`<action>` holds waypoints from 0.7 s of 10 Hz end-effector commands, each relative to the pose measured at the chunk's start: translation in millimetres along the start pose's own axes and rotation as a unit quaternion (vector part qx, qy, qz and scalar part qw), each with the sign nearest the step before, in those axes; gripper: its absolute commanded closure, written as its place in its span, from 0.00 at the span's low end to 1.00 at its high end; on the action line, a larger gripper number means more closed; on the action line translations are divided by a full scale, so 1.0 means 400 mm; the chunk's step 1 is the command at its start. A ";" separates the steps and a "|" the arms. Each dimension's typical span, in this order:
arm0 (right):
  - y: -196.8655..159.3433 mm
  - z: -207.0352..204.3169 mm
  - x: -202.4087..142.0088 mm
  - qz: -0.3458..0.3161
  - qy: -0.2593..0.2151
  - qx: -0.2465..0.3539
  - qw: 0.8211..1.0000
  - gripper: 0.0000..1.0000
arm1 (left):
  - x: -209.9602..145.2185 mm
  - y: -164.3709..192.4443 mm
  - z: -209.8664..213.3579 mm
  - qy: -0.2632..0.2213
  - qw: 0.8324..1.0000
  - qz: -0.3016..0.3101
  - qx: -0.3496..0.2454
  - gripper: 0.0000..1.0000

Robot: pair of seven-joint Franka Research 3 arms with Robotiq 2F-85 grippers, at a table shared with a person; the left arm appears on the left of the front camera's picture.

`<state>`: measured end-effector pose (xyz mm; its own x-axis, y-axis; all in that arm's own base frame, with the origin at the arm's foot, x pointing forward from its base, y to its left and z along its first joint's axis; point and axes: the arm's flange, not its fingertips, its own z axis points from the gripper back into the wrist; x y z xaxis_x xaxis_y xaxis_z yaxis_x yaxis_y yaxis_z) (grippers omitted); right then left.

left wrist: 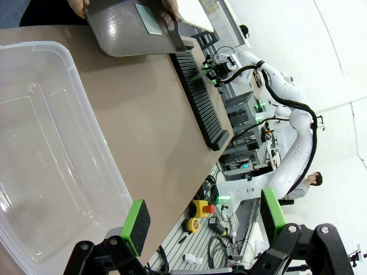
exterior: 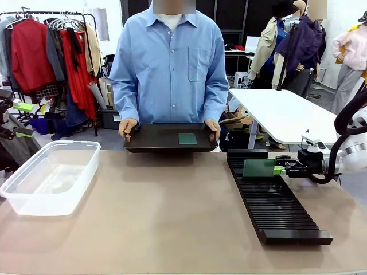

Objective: Sort PCBs into racks and boxes based on the side picked up.
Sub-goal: If the short side of the Blank PCB is picked up, insert it into the PCB Rack ; if the long side is picked up, place it in the Organizing box.

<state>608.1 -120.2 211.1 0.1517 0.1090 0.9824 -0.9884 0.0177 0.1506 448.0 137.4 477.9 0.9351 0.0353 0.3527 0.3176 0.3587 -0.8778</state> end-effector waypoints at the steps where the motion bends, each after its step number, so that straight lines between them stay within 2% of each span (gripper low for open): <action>1: 0.004 -0.002 0.026 -0.015 -0.005 -0.005 1.000 0.00 | -0.002 -0.002 0.001 0.003 1.000 -0.001 0.001 0.00; 4: 0.011 -0.004 0.037 -0.025 -0.003 -0.005 1.000 0.00 | -0.002 -0.002 0.001 0.003 1.000 -0.001 0.001 0.00; 5: 0.000 0.002 0.009 -0.005 0.000 -0.001 1.000 0.00 | -0.002 -0.002 0.001 0.003 1.000 -0.001 0.001 0.00; 7: 0.000 0.002 0.009 -0.005 0.000 -0.001 1.000 0.00 | -0.002 -0.002 0.001 0.003 1.000 -0.001 0.001 0.00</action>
<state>608.3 -120.9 212.1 0.1729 0.1083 0.9790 -0.9849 0.0213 0.1716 448.0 137.4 477.9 0.9351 0.0353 0.3527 0.3176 0.3587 -0.8778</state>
